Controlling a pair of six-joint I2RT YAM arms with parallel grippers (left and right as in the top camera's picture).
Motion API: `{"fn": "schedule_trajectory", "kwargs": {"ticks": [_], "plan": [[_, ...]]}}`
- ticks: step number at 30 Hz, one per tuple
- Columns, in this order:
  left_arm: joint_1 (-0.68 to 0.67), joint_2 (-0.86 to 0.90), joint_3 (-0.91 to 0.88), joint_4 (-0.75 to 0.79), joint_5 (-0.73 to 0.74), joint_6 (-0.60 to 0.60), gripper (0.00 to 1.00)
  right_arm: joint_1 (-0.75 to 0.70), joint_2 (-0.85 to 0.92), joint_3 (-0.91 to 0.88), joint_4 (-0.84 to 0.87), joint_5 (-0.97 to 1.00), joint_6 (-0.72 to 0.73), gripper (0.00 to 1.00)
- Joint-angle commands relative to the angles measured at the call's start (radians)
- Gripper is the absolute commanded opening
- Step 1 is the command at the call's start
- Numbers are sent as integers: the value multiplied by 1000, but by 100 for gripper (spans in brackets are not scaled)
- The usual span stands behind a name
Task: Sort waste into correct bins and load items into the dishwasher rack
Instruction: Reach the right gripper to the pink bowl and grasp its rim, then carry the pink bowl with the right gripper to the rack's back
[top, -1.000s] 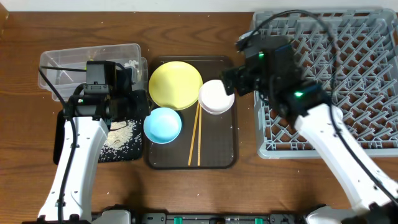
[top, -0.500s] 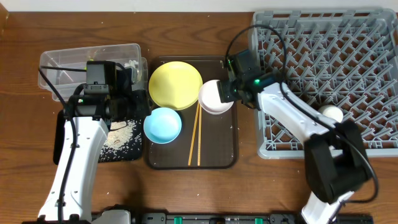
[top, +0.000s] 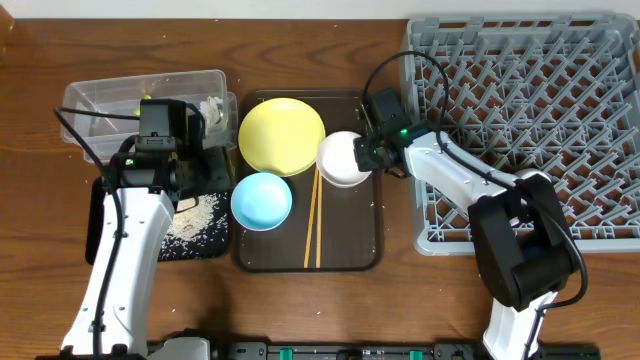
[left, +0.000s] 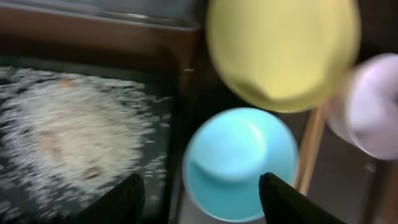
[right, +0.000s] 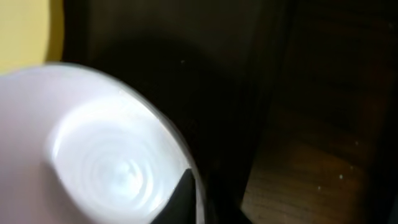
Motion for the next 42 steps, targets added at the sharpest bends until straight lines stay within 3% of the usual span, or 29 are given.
{"fn": "schedule_trajectory", "kwargs": {"ticks": [1, 6, 12, 17, 30, 42], "plan": [[5, -6, 7, -4, -132, -49, 63, -1, -15, 23, -5, 33, 2, 1], [28, -6, 7, -8, -230, -134, 64, -32, -128, 82, -35, 165, -52, 1], [132, -6, 7, -10, -231, -169, 64, -104, -261, 143, 3, 335, -167, 1], [198, -6, 7, -15, -228, -169, 64, -205, -286, 145, 169, 452, -413, 1], [203, -6, 7, -10, -228, -169, 65, -429, -138, 145, 629, 645, -924, 1], [203, -6, 7, -18, -219, -169, 65, -525, 100, 145, 992, 806, -1166, 1]]}}
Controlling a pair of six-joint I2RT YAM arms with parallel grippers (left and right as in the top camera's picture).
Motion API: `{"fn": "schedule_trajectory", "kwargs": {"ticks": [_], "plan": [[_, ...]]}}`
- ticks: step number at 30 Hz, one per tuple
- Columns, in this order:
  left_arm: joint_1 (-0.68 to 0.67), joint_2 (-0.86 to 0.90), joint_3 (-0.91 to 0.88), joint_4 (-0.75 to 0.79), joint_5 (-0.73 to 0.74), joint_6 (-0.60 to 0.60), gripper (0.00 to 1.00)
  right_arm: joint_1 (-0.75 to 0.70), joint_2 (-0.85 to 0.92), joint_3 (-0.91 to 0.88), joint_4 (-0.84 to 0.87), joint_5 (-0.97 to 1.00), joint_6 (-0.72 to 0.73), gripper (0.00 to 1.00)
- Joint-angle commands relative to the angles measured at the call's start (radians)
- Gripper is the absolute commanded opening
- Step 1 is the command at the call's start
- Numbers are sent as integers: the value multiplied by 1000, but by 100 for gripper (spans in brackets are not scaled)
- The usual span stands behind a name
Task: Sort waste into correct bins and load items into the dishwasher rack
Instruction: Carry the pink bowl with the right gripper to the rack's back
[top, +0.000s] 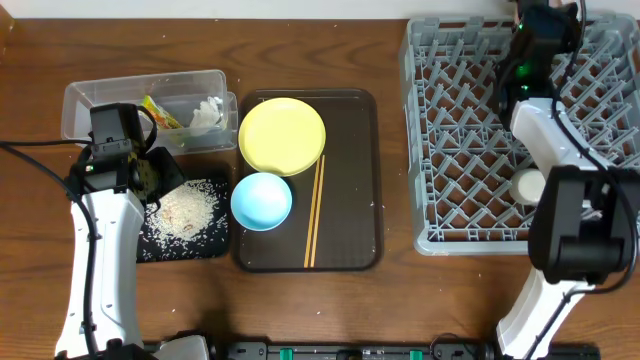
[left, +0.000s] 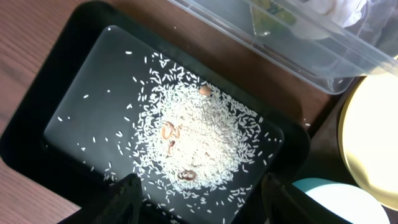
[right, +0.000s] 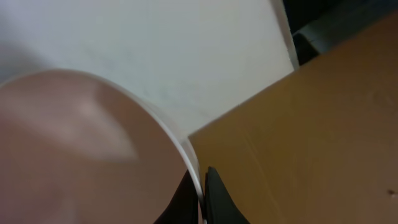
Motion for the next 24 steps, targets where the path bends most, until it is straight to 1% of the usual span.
{"fn": "schedule_trajectory", "kwargs": {"ticks": [1, 7, 13, 17, 22, 24], "plan": [[3, -6, 7, -8, 0, -13, 65, -26, 48, 1, 41, 66, -81, 1], [3, -6, 7, -8, 3, -13, 65, -30, 102, 1, 31, 74, -71, 1], [3, -6, 7, -8, 3, -13, 65, -6, 105, 1, -72, 74, 43, 1], [3, -6, 7, -8, 3, -13, 65, 18, 105, 1, -161, 79, 84, 1], [3, -6, 7, -8, 3, -13, 65, 54, 105, 1, -206, 185, 210, 1], [3, -6, 7, -8, 3, -13, 65, 69, 105, 1, -213, 221, 232, 1]]}}
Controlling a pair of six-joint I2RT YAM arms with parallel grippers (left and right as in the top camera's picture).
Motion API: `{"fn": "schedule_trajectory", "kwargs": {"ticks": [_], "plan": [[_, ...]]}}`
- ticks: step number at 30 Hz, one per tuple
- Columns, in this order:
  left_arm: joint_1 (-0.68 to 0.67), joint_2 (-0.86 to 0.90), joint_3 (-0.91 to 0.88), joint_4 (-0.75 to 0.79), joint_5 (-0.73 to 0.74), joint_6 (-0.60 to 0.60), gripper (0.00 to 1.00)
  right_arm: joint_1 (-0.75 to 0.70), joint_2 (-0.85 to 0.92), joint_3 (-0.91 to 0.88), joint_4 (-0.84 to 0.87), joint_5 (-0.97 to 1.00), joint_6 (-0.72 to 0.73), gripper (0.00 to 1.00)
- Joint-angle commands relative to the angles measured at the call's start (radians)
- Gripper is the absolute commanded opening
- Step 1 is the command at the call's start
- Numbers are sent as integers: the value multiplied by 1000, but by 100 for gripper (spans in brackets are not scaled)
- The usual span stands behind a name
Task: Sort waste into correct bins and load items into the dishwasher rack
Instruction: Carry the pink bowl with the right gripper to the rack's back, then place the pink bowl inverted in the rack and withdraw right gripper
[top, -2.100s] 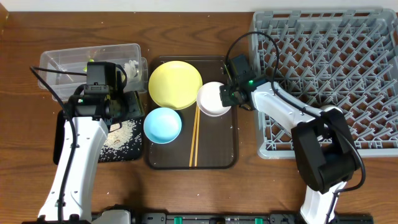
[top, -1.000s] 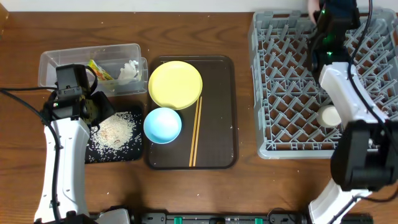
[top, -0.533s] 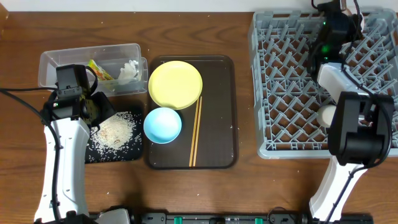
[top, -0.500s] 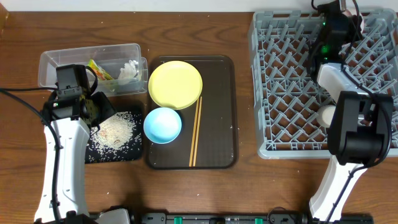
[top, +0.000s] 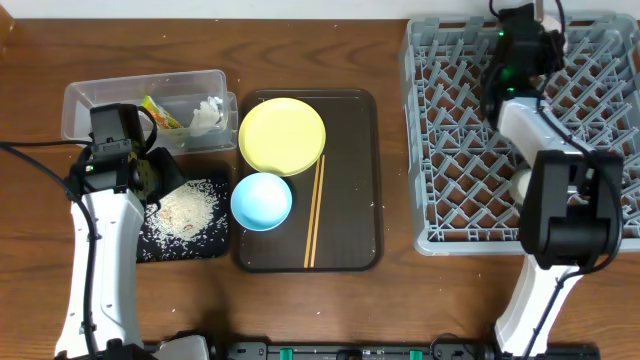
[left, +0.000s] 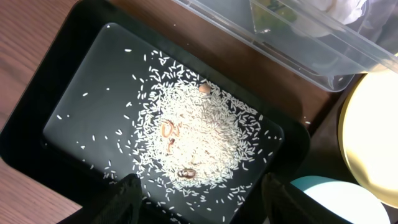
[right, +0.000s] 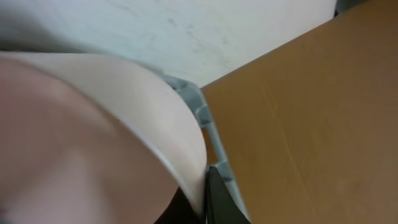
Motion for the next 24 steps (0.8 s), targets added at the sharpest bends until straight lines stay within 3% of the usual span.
{"fn": "schedule_trajectory", "kwargs": {"ticks": [1, 7, 11, 14, 18, 24], "plan": [[3, -6, 7, -3, -1, -13, 65, 29, 29, -19, -31, 69, 87, 1], [3, -6, 7, -3, 0, -13, 65, 85, 29, -19, -105, 175, 151, 1], [3, -6, 7, -3, 0, -13, 65, 117, 14, -19, -251, 170, 325, 4], [2, -6, 7, -3, 0, -13, 65, 130, -16, -19, -400, 61, 465, 7], [3, -6, 7, -3, 0, -13, 65, 130, -77, -19, -545, -102, 612, 17], [3, -6, 7, -4, 0, -13, 65, 142, -209, -19, -642, -229, 623, 45]]}}
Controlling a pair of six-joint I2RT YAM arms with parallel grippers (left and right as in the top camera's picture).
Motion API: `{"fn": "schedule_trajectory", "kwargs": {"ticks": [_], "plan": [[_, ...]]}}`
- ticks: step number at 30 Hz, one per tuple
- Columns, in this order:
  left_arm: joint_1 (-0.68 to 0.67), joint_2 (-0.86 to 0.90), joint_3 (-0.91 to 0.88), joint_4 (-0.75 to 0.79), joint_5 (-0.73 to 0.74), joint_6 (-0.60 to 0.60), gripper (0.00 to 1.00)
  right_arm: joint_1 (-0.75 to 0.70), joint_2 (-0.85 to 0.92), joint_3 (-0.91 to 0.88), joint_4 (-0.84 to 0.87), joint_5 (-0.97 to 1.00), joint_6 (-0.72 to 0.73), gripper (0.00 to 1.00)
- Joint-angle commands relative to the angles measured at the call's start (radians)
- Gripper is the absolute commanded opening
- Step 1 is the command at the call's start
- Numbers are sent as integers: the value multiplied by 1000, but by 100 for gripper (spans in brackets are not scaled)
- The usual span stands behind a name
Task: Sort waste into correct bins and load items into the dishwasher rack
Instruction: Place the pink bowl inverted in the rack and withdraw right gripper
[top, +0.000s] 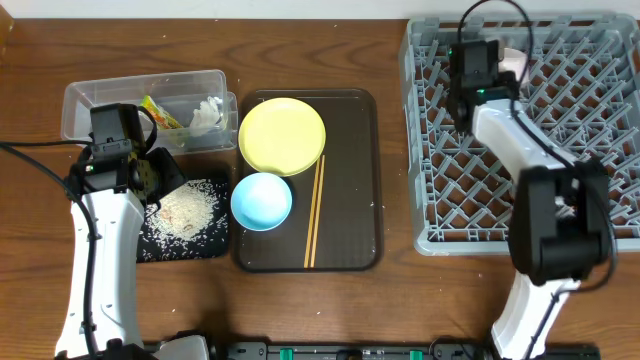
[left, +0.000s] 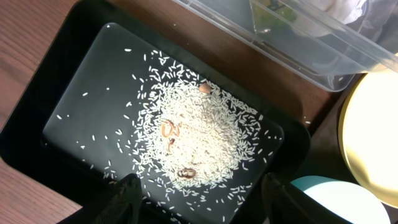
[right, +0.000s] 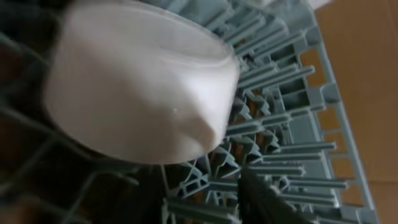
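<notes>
A white bowl (right: 137, 87) lies tilted among the tines at the back of the grey dishwasher rack (top: 560, 150). My right gripper (right: 205, 199) stands open just in front of it, with nothing between its fingers. My left gripper (left: 208, 199) hangs open over the black tray (left: 81, 106), which holds a heap of rice (left: 193, 137). On the brown serving tray (top: 355, 200) sit a yellow plate (top: 282, 135), a blue bowl (top: 262, 200) and a pair of chopsticks (top: 313, 215).
A clear plastic bin (top: 120, 100) holding wrappers and crumpled paper stands behind the black tray. The rack fills the right side of the wooden table (top: 400, 310). The right arm stretches across the rack's left half.
My right gripper was shut on the white bowl at the rack's far edge. It is now open, further left, and the bowl rests in the rack. The left arm has not moved.
My right gripper first held the white bowl on the brown tray, while the left one hung between the rice tray and the blue bowl. Then the bowl was at the rack's far edge and the left gripper over the rice. Now the bowl lies released in the rack.
</notes>
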Motion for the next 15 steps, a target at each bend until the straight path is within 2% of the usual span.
{"fn": "schedule_trajectory", "kwargs": {"ticks": [1, 3, 6, 10, 12, 15], "plan": [[3, -6, 7, -4, -1, -13, 65, 23, -131, 1, -33, -150, 61, 49], [3, -6, 7, -7, -1, -13, 65, 36, -181, 1, -76, -279, 61, 56], [3, -6, 7, -15, -1, -13, 73, 69, -251, 1, -141, -619, 68, 61], [3, -6, 7, -36, -2, -13, 76, 127, -278, 1, -153, -1060, 194, 66], [3, -6, 7, -47, -14, -14, 77, 167, -270, 1, -150, -1189, 235, 68], [8, -6, 7, -72, -64, -56, 77, 258, -246, 1, -167, -1225, 271, 68]]}}
